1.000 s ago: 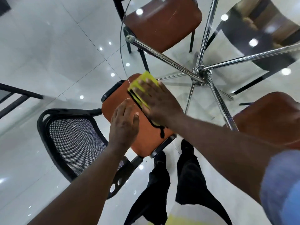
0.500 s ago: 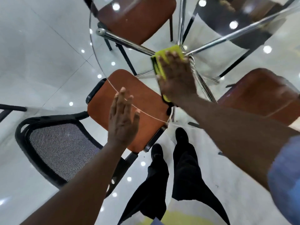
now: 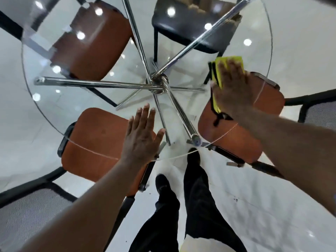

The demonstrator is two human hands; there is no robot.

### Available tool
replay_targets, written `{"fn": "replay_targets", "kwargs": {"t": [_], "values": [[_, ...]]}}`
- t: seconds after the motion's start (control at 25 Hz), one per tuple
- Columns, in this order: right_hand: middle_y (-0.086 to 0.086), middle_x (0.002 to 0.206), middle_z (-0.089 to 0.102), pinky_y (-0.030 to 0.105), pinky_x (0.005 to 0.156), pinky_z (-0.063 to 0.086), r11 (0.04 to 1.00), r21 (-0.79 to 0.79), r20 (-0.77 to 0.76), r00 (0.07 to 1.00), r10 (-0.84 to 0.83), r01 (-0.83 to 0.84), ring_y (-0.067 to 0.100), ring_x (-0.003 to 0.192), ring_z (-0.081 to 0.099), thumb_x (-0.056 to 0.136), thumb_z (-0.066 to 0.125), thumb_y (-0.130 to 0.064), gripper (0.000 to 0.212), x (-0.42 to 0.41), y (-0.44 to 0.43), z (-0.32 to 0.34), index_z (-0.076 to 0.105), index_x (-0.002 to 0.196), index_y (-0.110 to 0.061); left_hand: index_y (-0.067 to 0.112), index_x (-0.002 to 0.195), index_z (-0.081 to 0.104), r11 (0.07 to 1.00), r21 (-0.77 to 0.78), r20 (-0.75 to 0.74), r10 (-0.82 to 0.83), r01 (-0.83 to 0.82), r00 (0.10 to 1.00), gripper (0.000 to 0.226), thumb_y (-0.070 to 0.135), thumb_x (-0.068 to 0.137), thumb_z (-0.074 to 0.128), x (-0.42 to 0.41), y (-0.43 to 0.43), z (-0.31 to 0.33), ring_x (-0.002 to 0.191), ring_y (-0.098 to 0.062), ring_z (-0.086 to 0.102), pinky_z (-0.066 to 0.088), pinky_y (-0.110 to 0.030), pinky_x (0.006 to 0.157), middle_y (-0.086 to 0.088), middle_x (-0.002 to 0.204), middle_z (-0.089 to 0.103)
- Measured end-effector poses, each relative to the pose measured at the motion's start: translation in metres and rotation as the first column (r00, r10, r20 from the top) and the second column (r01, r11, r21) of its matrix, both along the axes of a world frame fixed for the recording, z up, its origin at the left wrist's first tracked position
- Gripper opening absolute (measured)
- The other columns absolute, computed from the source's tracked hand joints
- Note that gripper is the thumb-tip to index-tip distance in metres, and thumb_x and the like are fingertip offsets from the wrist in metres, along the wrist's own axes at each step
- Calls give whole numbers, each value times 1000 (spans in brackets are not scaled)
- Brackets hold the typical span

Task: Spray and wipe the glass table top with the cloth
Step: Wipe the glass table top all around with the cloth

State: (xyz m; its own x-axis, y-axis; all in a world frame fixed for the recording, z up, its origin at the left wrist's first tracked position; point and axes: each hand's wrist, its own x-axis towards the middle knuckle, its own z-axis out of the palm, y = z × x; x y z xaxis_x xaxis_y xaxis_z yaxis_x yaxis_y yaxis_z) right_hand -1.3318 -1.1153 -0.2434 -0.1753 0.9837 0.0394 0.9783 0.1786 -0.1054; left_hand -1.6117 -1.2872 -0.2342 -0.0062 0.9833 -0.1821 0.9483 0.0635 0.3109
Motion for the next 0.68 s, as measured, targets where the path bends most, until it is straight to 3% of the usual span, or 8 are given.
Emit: {"fn": "replay_targets", "kwargs": {"t": [0.08,0.2,0.36,0.44,0.56,0.68], "values": [[10,178,21,60,131,14,999,-51,-53,999,-5,2,35,165,18,107,34,-52,70,-33,45,7,24,171,-25,23,167,6,1000,8,-5,6,-6,1000,77,62,105,27,15,24,-3,161,-16,-8,0,-43,131,3,175,-4],[8,179,18,58,132,17,958,-42,-65,958,280,-283,32,166,18,108,35,-50,69,-53,16,5,23,171,-27,21,167,13,998,36,-18,49,-48,999,76,61,105,30,21,54,-8,162,-18,0,7,-45,131,0,175,5],[1,179,21,51,132,22,899,-29,-59,899,434,-437,23,166,20,110,44,-52,65,26,-43,14,29,169,-31,17,166,21,993,112,-50,44,-38,998,75,59,105,36,40,118,-8,161,-23,12,12,-46,130,-2,174,14],[3,178,24,54,130,26,911,0,5,911,413,-413,26,165,22,111,46,-49,63,64,-7,11,31,169,-29,18,166,21,991,132,-39,8,-3,999,75,59,105,37,42,155,-11,161,-23,12,13,-46,130,-2,174,14],[12,176,27,61,123,33,974,37,78,973,218,-222,38,162,27,113,36,-49,62,96,112,-5,30,169,-23,18,166,19,987,159,-65,48,-37,997,76,59,105,39,45,180,-18,161,-22,11,12,-45,130,-2,174,14],[17,176,25,62,126,27,999,37,16,999,-30,30,41,162,23,109,30,-52,68,57,214,-5,26,170,-22,14,165,20,981,195,-117,44,-20,992,79,58,104,42,45,182,-21,161,-24,13,12,-44,130,-5,174,16]]}}
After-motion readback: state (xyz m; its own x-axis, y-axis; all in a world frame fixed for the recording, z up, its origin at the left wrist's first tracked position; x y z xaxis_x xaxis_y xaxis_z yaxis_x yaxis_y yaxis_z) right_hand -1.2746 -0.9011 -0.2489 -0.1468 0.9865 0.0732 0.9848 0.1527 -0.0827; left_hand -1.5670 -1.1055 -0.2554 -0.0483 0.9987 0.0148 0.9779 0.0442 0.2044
